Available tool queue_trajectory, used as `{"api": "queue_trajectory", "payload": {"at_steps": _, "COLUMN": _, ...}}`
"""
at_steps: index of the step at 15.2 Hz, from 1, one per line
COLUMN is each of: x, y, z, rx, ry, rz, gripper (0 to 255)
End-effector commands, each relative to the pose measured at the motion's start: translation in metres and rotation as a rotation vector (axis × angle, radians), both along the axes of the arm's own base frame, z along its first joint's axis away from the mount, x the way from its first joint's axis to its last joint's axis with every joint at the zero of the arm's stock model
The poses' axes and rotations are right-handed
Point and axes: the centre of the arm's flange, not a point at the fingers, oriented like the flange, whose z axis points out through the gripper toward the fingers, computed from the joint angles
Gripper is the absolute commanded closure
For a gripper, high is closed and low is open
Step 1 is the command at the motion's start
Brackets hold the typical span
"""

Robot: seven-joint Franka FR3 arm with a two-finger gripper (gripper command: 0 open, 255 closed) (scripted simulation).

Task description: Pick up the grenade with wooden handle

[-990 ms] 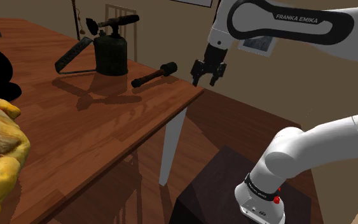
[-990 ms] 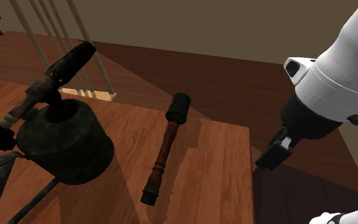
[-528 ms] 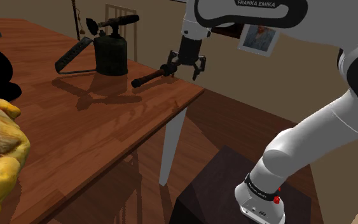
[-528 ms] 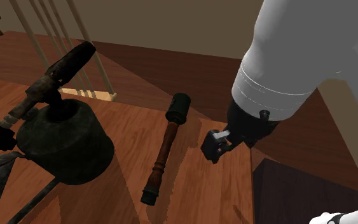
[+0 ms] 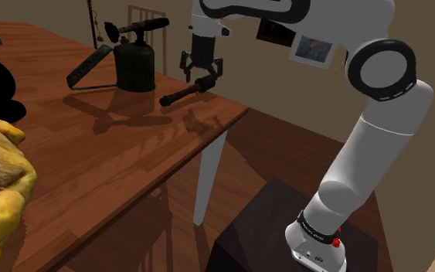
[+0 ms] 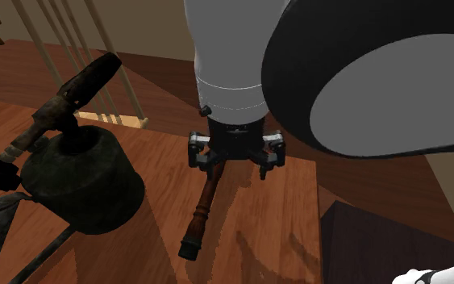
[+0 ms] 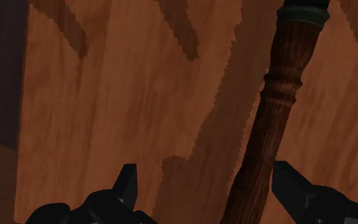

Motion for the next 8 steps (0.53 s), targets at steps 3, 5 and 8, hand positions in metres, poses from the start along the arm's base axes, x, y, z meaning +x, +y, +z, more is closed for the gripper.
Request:
{"api": "queue_trajectory", "payload": {"at_steps": 3, "x": 0.056, "y": -0.013, "z": -0.001, "rx": -0.004, "ry": 0.029, "rz": -0.217, "gripper": 0}}
{"api": "queue_trajectory", "payload": {"at_steps": 5, "x": 0.056, "y": -0.013, "z": -0.012, "rx": -0.004, "ry": 0.029, "rz": -0.217, "gripper": 0}}
{"api": "queue_trajectory", "payload": {"at_steps": 8, "x": 0.056, "y": -0.013, "z": -0.028, "rx": -0.004, "ry": 0.029, "rz": -0.217, "gripper": 0}}
